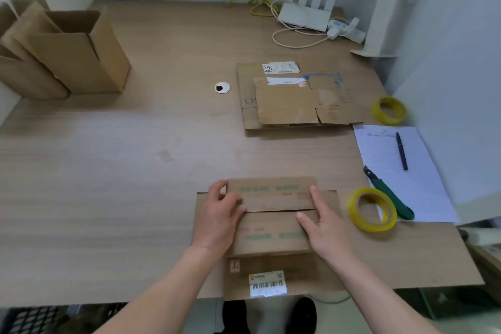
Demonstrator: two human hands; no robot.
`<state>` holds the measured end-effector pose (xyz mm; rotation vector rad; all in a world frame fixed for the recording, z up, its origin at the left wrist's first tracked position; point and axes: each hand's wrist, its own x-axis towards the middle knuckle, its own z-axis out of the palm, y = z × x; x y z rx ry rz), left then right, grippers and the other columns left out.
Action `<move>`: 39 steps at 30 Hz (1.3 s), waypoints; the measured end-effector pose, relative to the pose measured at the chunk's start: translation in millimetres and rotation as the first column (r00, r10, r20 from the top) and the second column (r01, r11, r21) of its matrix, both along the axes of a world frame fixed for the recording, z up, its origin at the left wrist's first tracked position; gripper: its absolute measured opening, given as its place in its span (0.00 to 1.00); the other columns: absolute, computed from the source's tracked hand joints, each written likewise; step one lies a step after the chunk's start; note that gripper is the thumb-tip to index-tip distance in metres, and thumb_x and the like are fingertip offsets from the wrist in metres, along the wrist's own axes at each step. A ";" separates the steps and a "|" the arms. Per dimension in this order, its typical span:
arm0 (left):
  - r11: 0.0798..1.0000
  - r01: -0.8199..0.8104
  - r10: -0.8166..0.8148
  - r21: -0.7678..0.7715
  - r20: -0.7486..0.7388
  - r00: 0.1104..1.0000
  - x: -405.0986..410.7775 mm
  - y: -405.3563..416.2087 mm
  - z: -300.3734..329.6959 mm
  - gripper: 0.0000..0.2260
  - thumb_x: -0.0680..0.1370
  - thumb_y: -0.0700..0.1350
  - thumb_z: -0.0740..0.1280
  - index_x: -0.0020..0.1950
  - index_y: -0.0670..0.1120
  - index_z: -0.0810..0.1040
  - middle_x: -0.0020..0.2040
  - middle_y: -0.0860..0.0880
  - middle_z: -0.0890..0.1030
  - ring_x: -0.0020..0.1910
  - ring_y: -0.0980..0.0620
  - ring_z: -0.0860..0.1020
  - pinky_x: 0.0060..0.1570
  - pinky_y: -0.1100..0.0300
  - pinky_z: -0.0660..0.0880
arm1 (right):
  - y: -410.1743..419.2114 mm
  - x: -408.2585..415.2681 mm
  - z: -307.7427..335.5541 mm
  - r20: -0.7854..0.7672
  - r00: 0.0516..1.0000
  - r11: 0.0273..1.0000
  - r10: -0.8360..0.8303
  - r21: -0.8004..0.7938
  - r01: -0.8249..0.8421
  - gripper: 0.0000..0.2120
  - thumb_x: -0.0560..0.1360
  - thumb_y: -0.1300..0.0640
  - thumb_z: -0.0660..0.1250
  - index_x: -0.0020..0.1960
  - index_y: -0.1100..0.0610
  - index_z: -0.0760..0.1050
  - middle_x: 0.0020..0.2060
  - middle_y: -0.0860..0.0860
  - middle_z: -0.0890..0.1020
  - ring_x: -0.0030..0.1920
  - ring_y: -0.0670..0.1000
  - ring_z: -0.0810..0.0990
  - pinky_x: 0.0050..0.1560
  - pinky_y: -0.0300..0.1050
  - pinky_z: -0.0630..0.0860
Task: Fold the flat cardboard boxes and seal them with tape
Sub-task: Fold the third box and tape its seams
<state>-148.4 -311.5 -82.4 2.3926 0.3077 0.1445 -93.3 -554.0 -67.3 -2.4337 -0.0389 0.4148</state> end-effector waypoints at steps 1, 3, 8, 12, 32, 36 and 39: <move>0.993 0.014 -0.020 0.117 0.049 0.999 1.7 2.0 2.3 0.07 0.77 0.51 0.67 0.45 0.49 0.77 0.65 0.50 0.70 0.55 0.52 0.71 0.47 0.65 0.68 | 2.2 1.2 -0.5 0.006 1.000 1.000 -0.006 0.008 0.006 0.34 0.78 0.46 0.66 0.79 0.42 0.54 0.71 0.49 0.73 0.69 0.53 0.72 0.67 0.45 0.68; 0.937 0.058 -0.104 0.344 0.117 0.988 2.0 1.5 9.2 0.12 0.78 0.56 0.63 0.42 0.49 0.78 0.60 0.49 0.74 0.56 0.47 0.71 0.47 0.56 0.73 | 7.7 2.9 -0.4 0.021 1.000 1.000 -0.013 0.010 0.013 0.34 0.78 0.46 0.66 0.79 0.43 0.55 0.70 0.50 0.73 0.69 0.54 0.72 0.67 0.47 0.69; 0.871 0.250 -0.267 0.423 -0.021 0.964 -2.3 -25.5 18.8 0.17 0.76 0.62 0.58 0.53 0.53 0.76 0.56 0.53 0.73 0.56 0.48 0.71 0.53 0.52 0.72 | 21.5 10.6 -4.7 0.049 0.997 0.998 -0.057 0.044 0.055 0.34 0.77 0.46 0.67 0.78 0.46 0.56 0.71 0.50 0.73 0.69 0.53 0.72 0.68 0.47 0.68; 0.842 0.295 -0.228 0.452 -0.197 0.954 3.9 -35.5 21.6 0.30 0.70 0.73 0.56 0.66 0.58 0.68 0.60 0.52 0.68 0.61 0.46 0.66 0.58 0.45 0.67 | 17.9 14.4 -5.8 0.041 0.999 0.997 -0.033 0.075 0.030 0.34 0.76 0.46 0.68 0.77 0.47 0.58 0.71 0.49 0.72 0.69 0.53 0.72 0.68 0.46 0.68; 0.899 0.226 -0.090 0.375 -0.347 0.933 27.1 -81.9 26.6 0.41 0.62 0.76 0.60 0.73 0.62 0.63 0.66 0.58 0.60 0.68 0.49 0.56 0.74 0.37 0.52 | -161.7 60.6 -4.7 -0.026 0.936 0.735 0.351 -0.611 -0.292 0.18 0.69 0.51 0.64 0.59 0.44 0.74 0.57 0.42 0.77 0.57 0.51 0.71 0.49 0.45 0.73; 0.898 0.206 -0.072 0.388 -0.333 0.940 27.8 -85.6 31.8 0.42 0.61 0.77 0.60 0.72 0.61 0.64 0.64 0.59 0.61 0.64 0.52 0.57 0.69 0.51 0.63 | -159.4 65.3 -8.3 -0.092 0.872 0.595 0.482 -0.696 -0.402 0.08 0.74 0.51 0.61 0.50 0.46 0.76 0.50 0.43 0.78 0.56 0.52 0.71 0.47 0.46 0.66; 0.910 0.200 -0.061 0.363 -0.358 0.932 29.0 -89.0 36.0 0.43 0.61 0.78 0.59 0.73 0.61 0.64 0.64 0.59 0.61 0.65 0.53 0.58 0.68 0.52 0.64 | -156.0 70.7 4.6 0.039 0.899 0.743 0.437 -0.579 -0.336 0.04 0.74 0.50 0.62 0.42 0.48 0.71 0.42 0.45 0.78 0.50 0.53 0.75 0.44 0.48 0.64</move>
